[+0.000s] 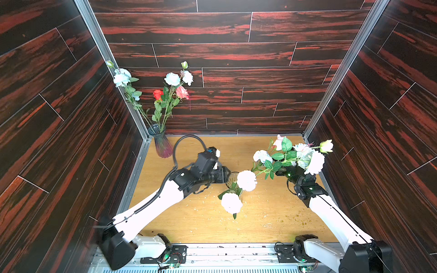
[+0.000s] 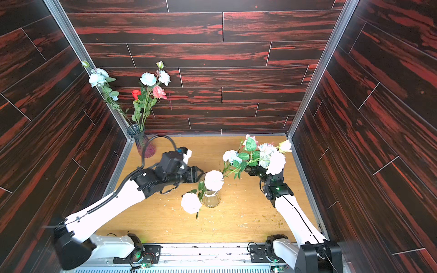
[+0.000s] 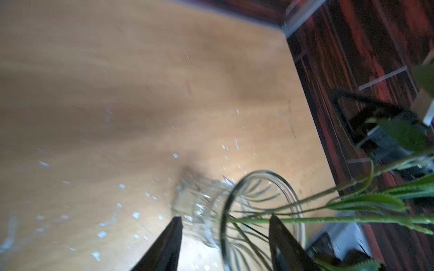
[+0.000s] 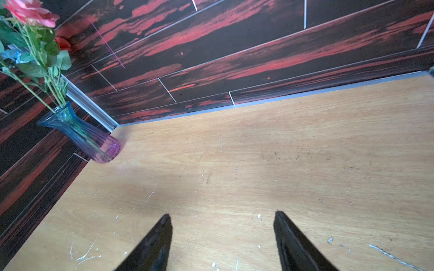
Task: Pick out blue flowers from the vase
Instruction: Pick up the flower from the vase.
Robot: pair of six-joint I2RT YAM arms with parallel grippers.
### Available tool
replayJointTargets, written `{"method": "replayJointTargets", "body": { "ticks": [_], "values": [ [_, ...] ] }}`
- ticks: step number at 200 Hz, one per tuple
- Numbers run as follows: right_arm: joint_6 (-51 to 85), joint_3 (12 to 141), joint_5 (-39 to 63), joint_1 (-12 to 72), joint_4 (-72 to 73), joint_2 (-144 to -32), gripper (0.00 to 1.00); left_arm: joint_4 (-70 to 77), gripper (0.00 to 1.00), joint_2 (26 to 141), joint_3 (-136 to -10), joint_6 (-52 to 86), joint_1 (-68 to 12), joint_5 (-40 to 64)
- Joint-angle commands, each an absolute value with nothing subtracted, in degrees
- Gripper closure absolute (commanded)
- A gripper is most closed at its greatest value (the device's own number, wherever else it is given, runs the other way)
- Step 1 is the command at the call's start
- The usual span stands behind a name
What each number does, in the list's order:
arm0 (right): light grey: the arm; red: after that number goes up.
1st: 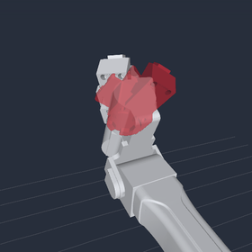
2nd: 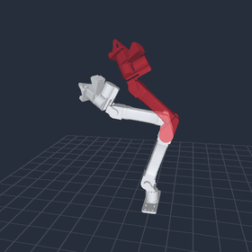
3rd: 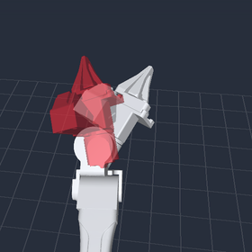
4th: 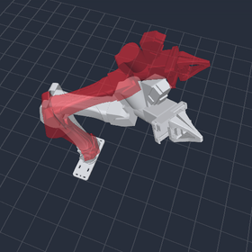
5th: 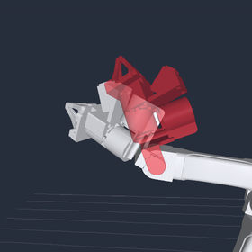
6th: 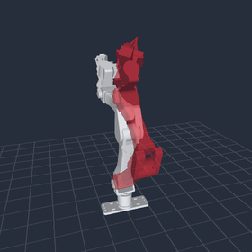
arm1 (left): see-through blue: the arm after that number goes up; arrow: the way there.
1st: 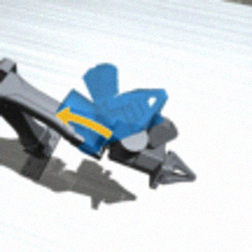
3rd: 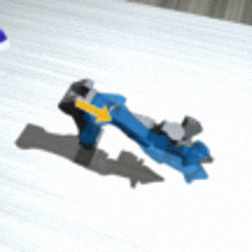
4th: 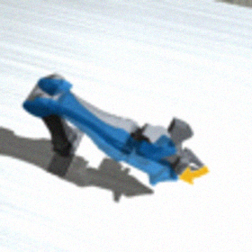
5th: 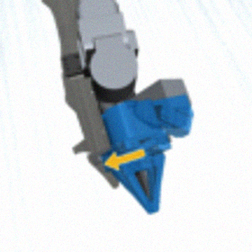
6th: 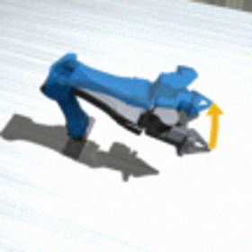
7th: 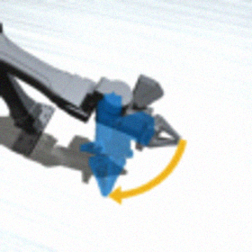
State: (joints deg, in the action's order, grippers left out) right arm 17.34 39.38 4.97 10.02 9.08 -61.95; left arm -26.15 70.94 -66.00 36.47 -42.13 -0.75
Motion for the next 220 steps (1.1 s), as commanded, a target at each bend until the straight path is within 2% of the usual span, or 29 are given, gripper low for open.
{"method": "replayJointTargets", "body": {
  "ticks": [1,46,80,104,168,197,220],
  "values": [
    [17.8,39.9,2.0,10.4,4.4,-60.3,0.30,-19.5,0.37,61.7,-59.2,33.7,-42.2,-11.7],
    [22.4,34.3,4.7,10.4,0.9,-49.8,0.34,-10.1,0.32,49.1,-44.2,27.3,-42.2,-14.2],
    [26.0,29.0,10.5,11.0,0.2,-41.5,0.42,-4.2,0.32,43.0,-34.5,24.5,-42.2,-14.2],
    [27.3,26.3,12.2,14.4,0.1,-36.9,0.48,-0.7,0.32,38.9,-29.5,24.8,-42.1,-14.7],
    [25.2,23.3,6.0,34.7,-4.7,-27.4,0.56,3.5,0.36,33.7,-24.5,26.0,-42.2,-17.1],
    [24.4,21.5,-3.3,48.0,-3.6,-26.6,0.61,3.3,0.36,36.2,-26.0,25.7,-42.2,-16.2],
    [21.3,23.5,-13.3,59.3,-2.3,-31.1,0.64,4.2,0.35,41.2,-28.3,26.2,-42.2,-16.3]
  ]
}}
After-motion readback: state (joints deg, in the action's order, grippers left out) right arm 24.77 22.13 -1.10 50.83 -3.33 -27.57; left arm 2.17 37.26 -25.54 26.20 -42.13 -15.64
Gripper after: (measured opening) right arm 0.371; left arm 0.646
